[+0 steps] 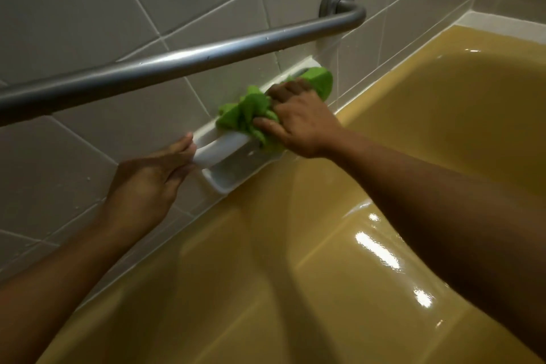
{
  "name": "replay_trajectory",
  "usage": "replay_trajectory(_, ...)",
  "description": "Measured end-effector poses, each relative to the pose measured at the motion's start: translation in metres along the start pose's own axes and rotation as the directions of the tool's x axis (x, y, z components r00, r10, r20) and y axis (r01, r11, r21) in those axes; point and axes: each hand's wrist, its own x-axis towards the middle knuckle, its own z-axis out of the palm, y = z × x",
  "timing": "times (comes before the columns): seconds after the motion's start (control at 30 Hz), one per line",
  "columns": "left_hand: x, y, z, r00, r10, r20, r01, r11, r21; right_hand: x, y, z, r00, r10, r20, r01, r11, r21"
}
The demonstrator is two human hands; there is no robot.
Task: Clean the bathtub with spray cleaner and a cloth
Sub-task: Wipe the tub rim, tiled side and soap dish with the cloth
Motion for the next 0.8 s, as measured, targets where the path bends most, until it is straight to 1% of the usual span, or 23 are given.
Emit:
replay_trajectory(0.1, 0.005, -0.002, -0.003, 0.998, -0.061, 0.028, 0.062, 0.998, -0.027, -0.004, 0.042, -0.010, 0.997, 0.076, -0.006, -0.075, 0.996, 0.056)
replay_trajectory(0.17, 0.007, -0.006, -0.003, 0.997, -0.070, 0.045, 0.071, 0.997, -0.036, -0.003, 0.053, -0.009, 0.995, 0.097, -0.003, -0.097, 0.993, 0.063)
replay_trajectory(0.23, 0.007, -0.009, -0.004, 0.996, -0.077, 0.055, 0.081, 0.994, -0.075, 0.001, 0.042, -0.005, 0.988, 0.153, -0.035, -0.150, 0.986, 0.076)
replay_trajectory(0.3, 0.006, -0.010, -0.002, 0.996, -0.080, 0.041, 0.083, 0.993, -0.087, 0.002, 0.025, 0.002, 0.967, 0.241, -0.077, -0.234, 0.968, 0.088)
replay_trajectory(0.37, 0.006, -0.011, 0.000, 0.996, -0.088, 0.034, 0.091, 0.990, -0.109, 0.000, 0.009, 0.007, 0.958, 0.273, -0.090, -0.267, 0.961, 0.074)
replay_trajectory(0.43, 0.007, -0.013, 0.000, 0.991, -0.113, 0.069, 0.121, 0.984, -0.129, -0.002, -0.010, 0.009, 0.958, 0.277, -0.079, -0.272, 0.960, 0.070)
replay_trajectory(0.47, 0.007, -0.012, -0.002, 0.989, -0.120, 0.086, 0.129, 0.986, -0.110, -0.003, -0.020, 0.012, 0.960, 0.271, -0.075, -0.266, 0.961, 0.068)
replay_trajectory(0.5, 0.008, -0.010, -0.003, 0.988, -0.121, 0.091, 0.130, 0.987, -0.098, -0.003, -0.033, 0.014, 0.963, 0.258, -0.076, -0.254, 0.965, 0.059)
replay_trajectory(0.53, 0.009, -0.008, -0.003, 0.986, -0.141, 0.085, 0.151, 0.981, -0.122, -0.004, -0.048, 0.017, 0.967, 0.241, -0.079, -0.238, 0.970, 0.045)
replay_trajectory(0.6, 0.013, -0.002, -0.002, 0.964, -0.263, 0.047, 0.266, 0.931, -0.249, -0.005, -0.079, 0.025, 0.975, 0.198, -0.097, -0.198, 0.980, 0.009)
replay_trajectory(0.67, 0.015, 0.002, 0.001, 0.909, -0.417, 0.006, 0.385, 0.835, -0.394, -0.006, -0.107, 0.033, 0.983, 0.160, -0.093, -0.163, 0.986, -0.024)
replay_trajectory(0.7, 0.012, 0.002, 0.001, 0.887, -0.460, -0.042, 0.398, 0.806, -0.438, -0.007, -0.118, 0.036, 0.985, 0.149, -0.084, -0.152, 0.988, -0.037)
replay_trajectory(0.73, 0.008, 0.004, 0.000, 0.873, -0.479, -0.094, 0.390, 0.800, -0.457, -0.008, -0.125, 0.038, 0.987, 0.145, -0.074, -0.149, 0.988, -0.048)
replay_trajectory(0.8, 0.000, 0.013, -0.007, 0.864, -0.474, -0.169, 0.358, 0.816, -0.454, -0.010, -0.129, 0.037, 0.989, 0.139, -0.057, -0.143, 0.988, -0.066)
